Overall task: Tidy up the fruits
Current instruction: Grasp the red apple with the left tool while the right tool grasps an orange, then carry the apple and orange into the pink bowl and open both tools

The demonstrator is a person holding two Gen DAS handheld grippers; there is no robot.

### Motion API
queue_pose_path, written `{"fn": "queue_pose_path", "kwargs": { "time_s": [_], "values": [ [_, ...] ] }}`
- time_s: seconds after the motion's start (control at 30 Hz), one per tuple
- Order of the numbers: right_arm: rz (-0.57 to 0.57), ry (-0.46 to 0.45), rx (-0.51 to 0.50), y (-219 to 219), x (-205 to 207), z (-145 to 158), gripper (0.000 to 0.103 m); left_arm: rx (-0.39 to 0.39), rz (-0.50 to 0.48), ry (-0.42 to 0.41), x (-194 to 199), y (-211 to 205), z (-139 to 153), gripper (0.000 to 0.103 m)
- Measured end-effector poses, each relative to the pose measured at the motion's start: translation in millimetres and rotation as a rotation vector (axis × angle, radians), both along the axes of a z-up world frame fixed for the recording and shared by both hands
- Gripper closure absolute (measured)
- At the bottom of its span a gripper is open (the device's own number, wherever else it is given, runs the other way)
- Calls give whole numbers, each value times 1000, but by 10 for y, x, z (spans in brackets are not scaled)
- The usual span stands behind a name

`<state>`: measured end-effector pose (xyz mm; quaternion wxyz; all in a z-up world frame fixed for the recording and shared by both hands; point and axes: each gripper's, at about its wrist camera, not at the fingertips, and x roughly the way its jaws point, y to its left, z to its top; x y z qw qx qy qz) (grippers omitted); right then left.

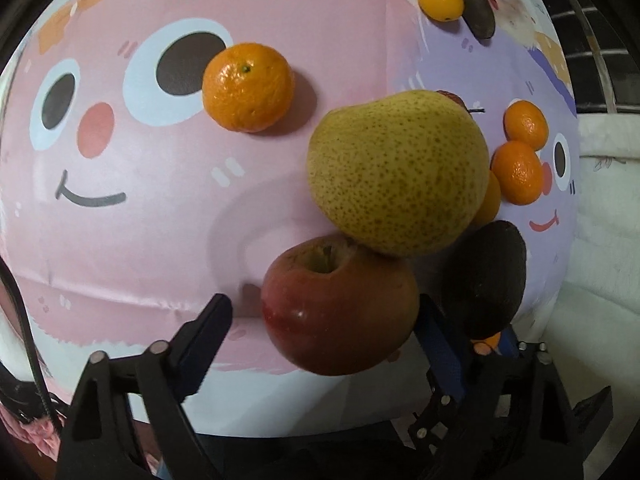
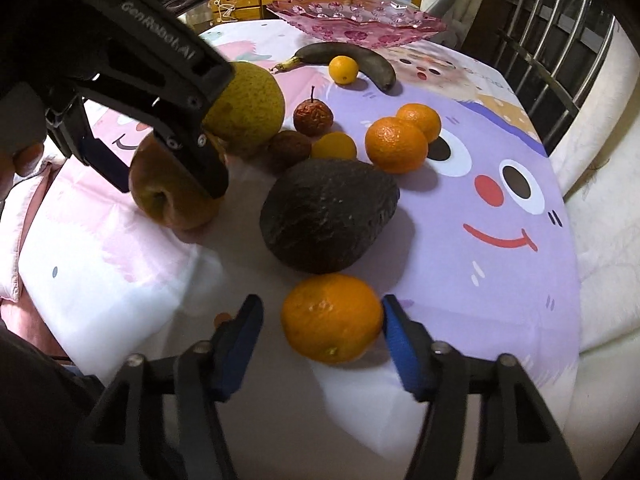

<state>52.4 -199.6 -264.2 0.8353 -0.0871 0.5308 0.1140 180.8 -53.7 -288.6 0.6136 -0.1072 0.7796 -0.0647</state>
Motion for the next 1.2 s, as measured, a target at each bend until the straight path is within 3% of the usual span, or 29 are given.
{"fn": "queue_pose_path", "kwargs": {
  "time_s": [0.07, 0.13, 0.4, 0.63, 0.87, 1.2],
  "values": [
    [6, 5, 3, -21, 42, -10, 54, -37, 19, 17, 12, 6, -38, 29],
    [14, 7, 11, -43, 64, -16, 56, -64, 38, 33, 6, 8, -76, 34],
    [12, 41, 56, -110, 87, -2, 57, -87, 68, 51, 14, 150, -159, 35],
    [-26, 73, 75, -157, 52, 55, 58, -58, 81, 67, -93, 248, -111, 35],
    [-66, 60, 57, -162, -55, 206, 58, -71, 106, 75, -242, 524, 50, 35],
    [-141, -8, 55, -72, -76, 630, 58, -66, 154, 41, -388, 1107, 569, 35]
  ]
}}
